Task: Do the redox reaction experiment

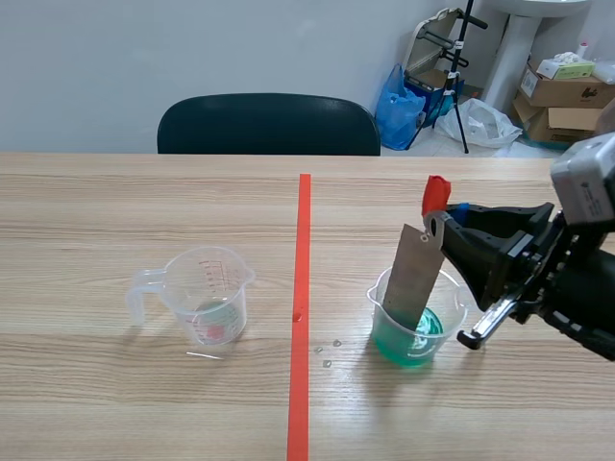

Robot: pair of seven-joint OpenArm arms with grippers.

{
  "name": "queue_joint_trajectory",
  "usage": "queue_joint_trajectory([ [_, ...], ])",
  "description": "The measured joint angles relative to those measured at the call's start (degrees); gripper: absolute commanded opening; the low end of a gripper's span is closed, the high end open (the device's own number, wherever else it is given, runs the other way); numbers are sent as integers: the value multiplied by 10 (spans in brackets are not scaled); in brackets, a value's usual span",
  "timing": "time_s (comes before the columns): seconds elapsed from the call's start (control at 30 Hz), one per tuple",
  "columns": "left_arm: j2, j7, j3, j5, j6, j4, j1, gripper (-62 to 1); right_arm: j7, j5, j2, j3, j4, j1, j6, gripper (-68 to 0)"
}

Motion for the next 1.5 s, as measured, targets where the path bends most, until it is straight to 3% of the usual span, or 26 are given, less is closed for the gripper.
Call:
queue_joint_trajectory([
  [0.1, 0, 0, 0, 0, 0, 0, 0, 14, 25, -31, 0, -8, -15, 0, -1, -662],
  [0.27, 0, 0, 0, 0, 0, 0, 0, 14, 75, -51, 0, -26, -47, 0, -42, -662],
  [0.43, 0, 0, 0, 0, 0, 0, 0, 14, 111, -59, -5, -26, -73, 1, -45, -662],
  [0.67, 0, 0, 0, 0, 0, 0, 0, 14, 118, -74, -16, -26, -78, 7, -59, -662],
  [1.5, 0, 0, 0, 0, 0, 0, 0, 14, 119, -75, -16, -26, -78, 6, -59, -662],
])
